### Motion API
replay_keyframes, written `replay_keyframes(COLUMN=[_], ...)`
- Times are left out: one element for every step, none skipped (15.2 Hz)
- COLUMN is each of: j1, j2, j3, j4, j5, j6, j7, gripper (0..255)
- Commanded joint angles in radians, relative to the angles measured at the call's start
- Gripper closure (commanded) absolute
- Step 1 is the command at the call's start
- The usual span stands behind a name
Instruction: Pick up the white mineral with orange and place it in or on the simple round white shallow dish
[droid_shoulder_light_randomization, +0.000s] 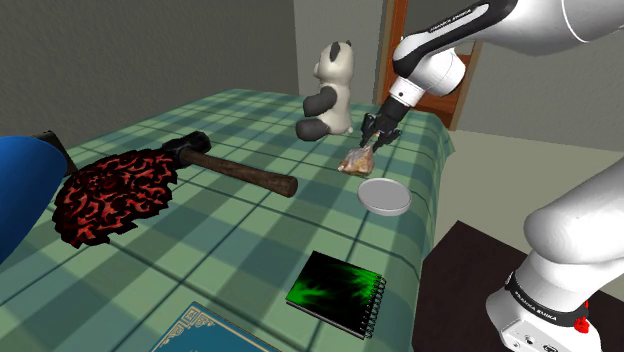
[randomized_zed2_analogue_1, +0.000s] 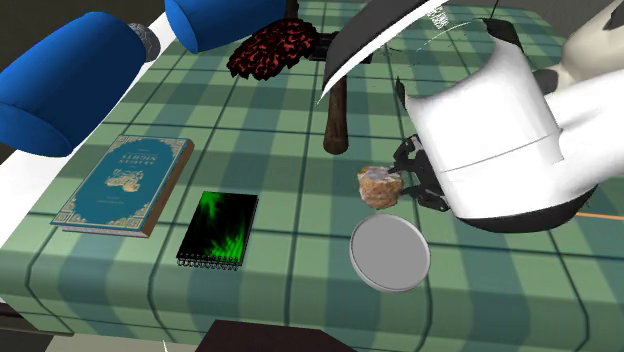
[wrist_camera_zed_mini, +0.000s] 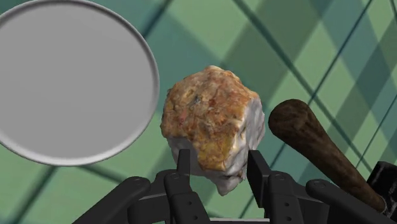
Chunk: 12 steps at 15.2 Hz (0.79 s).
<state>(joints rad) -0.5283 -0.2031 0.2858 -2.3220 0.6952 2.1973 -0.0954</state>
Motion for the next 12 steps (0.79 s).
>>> replay_keyframes(j1=[-0.026, -0.038, -0.051, -0.063, -0.075, -0.088, -0.094, -0.093, -0.092, -0.091, -0.09, -0.089], j2=[-0.018, -0.021, -0.023, -0.024, -0.023, -0.022, -0.021, -0.015, -0.01, -0.004, 0.002, 0.008], j3=[-0.037, -0.055, -0.072, -0.089, -0.106, -0.122, -0.13, -0.129, -0.128, -0.127, -0.127, -0.126], j4=[-0.004, -0.001, 0.002, 0.007, 0.013, 0.021, 0.025, 0.017, 0.009, 0.002, -0.006, -0.013], j5=[-0.012, -0.019, -0.027, -0.036, -0.045, -0.054, -0.058, -0.055, -0.051, -0.047, -0.043, -0.039], j6=[-0.043, -0.062, -0.081, -0.099, -0.117, -0.135, -0.144, -0.132, -0.12, -0.109, -0.097, -0.085], j7=[-0.042, -0.06, -0.078, -0.096, -0.114, -0.131, -0.139, -0.146, -0.153, -0.16, -0.167, -0.174], gripper=[255, 255, 255, 255, 255, 255, 255, 255, 255, 255, 255, 255])
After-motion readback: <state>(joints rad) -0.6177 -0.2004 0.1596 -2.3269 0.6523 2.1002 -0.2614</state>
